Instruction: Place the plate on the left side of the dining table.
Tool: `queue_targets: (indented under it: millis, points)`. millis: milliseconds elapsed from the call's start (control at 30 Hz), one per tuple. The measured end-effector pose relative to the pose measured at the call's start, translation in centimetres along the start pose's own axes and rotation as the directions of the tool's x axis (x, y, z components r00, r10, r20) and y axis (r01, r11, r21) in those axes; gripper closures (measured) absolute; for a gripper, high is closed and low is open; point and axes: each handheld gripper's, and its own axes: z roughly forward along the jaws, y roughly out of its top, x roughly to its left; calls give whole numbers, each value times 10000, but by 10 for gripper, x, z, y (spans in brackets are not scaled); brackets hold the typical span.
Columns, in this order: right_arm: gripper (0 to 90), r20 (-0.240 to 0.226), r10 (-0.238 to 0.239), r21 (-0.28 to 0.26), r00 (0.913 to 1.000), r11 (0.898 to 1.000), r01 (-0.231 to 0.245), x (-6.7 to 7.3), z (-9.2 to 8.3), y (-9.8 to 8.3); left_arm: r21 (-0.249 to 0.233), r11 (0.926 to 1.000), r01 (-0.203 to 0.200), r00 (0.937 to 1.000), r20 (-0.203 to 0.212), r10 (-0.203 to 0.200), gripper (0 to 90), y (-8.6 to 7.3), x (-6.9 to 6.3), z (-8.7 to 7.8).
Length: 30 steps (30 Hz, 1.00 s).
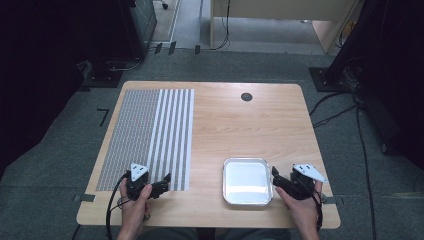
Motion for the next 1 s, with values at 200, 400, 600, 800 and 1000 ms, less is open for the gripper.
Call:
queue_targets:
  millis: [200, 400, 600, 800, 1000]
  points:
    - [262, -12, 34, -186, 10000, 9998, -34, 5, -2, -1, -58, 10000, 69, 9991, 424, -67, 118, 5, -21, 7]
    - [214, -397, -96, -155, 9992, 9998, 90, 11, -1, -2, -19, 10000, -33, 9978, 660, 35, 119, 11, -44, 15]
    - [212, -551, -472, 20, 9974, 9989, 474, 20, 2, -4, 271, 9990, -353, 9956, 873, 328, 131, 17, -71, 24]
    - [468, -543, -300, -372, 9981, 9989, 280, 22, 1, -3, 372, 9980, -508, 9899, 1343, 454, 152, 15, -102, 28]
    - [601, -2252, 1029, -312, 9689, 9931, -1127, 12, 4, -2, 464, 9964, -716, 9830, 1724, 626, 379, 10, -133, 30]
